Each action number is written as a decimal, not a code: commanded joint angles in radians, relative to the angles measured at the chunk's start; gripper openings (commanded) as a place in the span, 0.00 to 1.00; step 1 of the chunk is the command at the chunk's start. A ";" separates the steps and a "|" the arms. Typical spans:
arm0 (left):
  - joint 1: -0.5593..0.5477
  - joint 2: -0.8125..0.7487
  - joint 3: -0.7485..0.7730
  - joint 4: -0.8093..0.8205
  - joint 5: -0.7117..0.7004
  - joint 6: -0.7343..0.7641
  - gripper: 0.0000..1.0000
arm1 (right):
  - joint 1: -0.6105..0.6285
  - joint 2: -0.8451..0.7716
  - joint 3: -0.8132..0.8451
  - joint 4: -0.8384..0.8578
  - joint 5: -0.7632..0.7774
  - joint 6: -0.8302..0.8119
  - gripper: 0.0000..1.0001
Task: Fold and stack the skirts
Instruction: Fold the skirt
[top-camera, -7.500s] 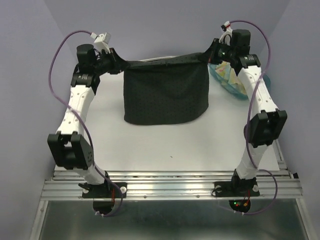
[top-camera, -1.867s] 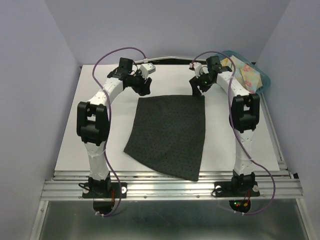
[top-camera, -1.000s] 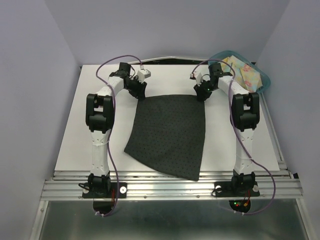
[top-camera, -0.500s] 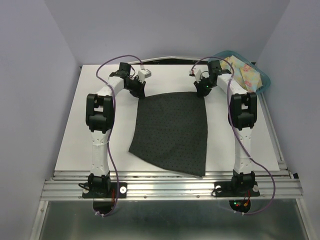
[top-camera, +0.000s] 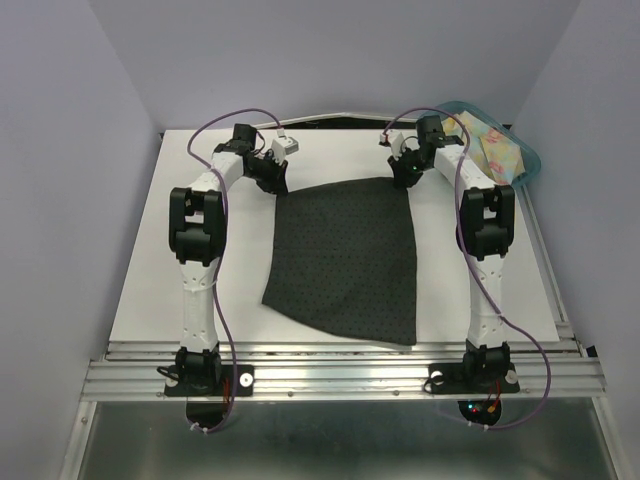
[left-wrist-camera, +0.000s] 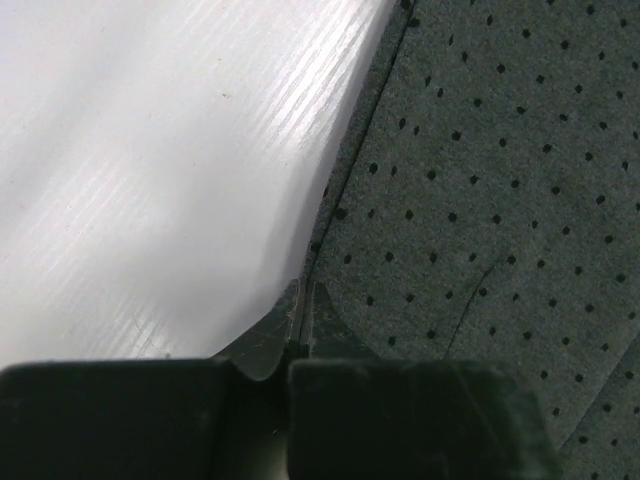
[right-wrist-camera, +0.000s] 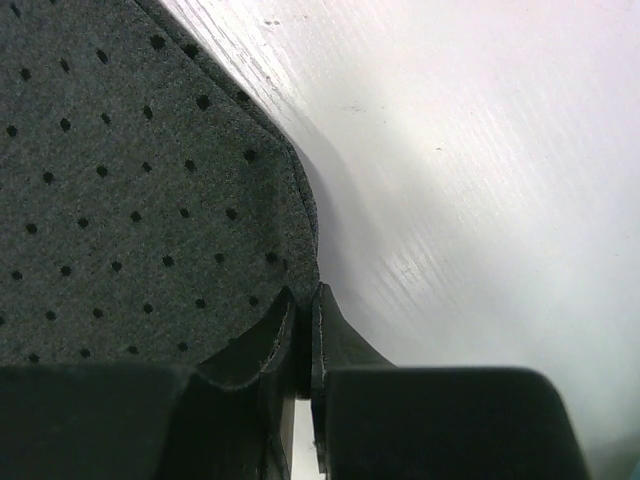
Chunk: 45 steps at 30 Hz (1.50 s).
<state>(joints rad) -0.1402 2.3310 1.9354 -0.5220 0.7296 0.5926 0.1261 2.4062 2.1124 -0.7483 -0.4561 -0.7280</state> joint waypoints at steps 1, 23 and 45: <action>0.008 -0.036 0.028 -0.041 0.002 0.035 0.19 | -0.002 -0.039 0.034 0.027 -0.010 0.002 0.01; 0.008 0.005 0.024 -0.030 0.030 0.036 0.46 | -0.002 -0.025 0.074 0.029 -0.007 0.003 0.01; 0.016 -0.123 0.014 0.098 -0.107 0.015 0.00 | -0.002 -0.051 0.198 0.145 0.085 0.055 0.01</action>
<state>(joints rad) -0.1360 2.3589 1.9408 -0.4759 0.6888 0.5995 0.1268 2.4096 2.2456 -0.7082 -0.4355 -0.6796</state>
